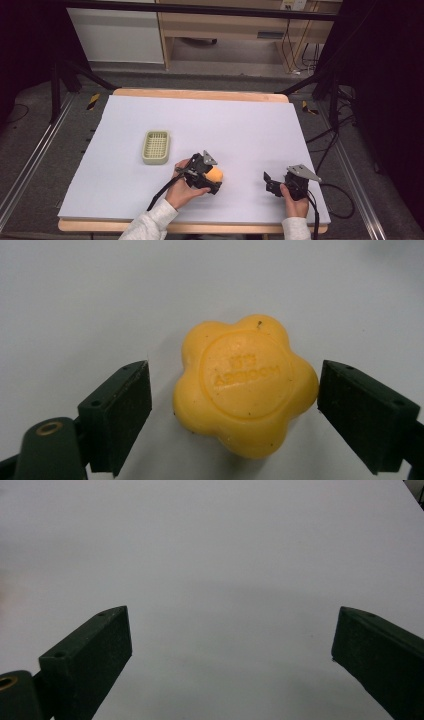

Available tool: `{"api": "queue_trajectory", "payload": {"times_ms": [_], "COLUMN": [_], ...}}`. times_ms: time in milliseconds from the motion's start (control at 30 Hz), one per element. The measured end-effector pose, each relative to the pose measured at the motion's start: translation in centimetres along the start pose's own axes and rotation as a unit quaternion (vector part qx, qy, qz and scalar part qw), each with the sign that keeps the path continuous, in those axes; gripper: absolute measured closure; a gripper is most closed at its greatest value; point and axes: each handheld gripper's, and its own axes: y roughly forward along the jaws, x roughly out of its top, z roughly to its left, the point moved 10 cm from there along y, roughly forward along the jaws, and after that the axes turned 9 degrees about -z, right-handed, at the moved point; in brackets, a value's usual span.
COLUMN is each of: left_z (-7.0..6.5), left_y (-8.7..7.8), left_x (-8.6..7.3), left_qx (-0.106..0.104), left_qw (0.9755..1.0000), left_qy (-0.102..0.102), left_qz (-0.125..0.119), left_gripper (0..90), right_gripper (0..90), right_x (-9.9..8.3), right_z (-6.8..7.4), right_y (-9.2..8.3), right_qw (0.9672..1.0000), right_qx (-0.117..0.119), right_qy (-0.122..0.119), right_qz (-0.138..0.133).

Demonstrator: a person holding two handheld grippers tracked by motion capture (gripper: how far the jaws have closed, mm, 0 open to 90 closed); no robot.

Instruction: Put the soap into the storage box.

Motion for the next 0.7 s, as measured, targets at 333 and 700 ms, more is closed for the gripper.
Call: {"api": "queue_trajectory", "payload": {"times_ms": [333, 700], "left_z": [0.1, -0.1], "left_y": [0.9, 1.4], "left_x": [-0.5, -0.5], "left_qx": [0.0, 0.002], "left_qw": [0.9999, 0.9997], "left_qy": [0.0, 0.008], "left_qz": [0.016, 0.022], "left_gripper": [16.5, 20.6], "right_gripper": [3.2, 3.2], "right_x": [0.0, 0.0], "right_z": [0.0, 0.0], "right_y": [0.0, 0.0], "right_qw": [1.0, 1.0], "right_qx": [0.0, 0.0], "right_qy": [0.002, 0.002], "right_qz": [0.001, 0.002]}}
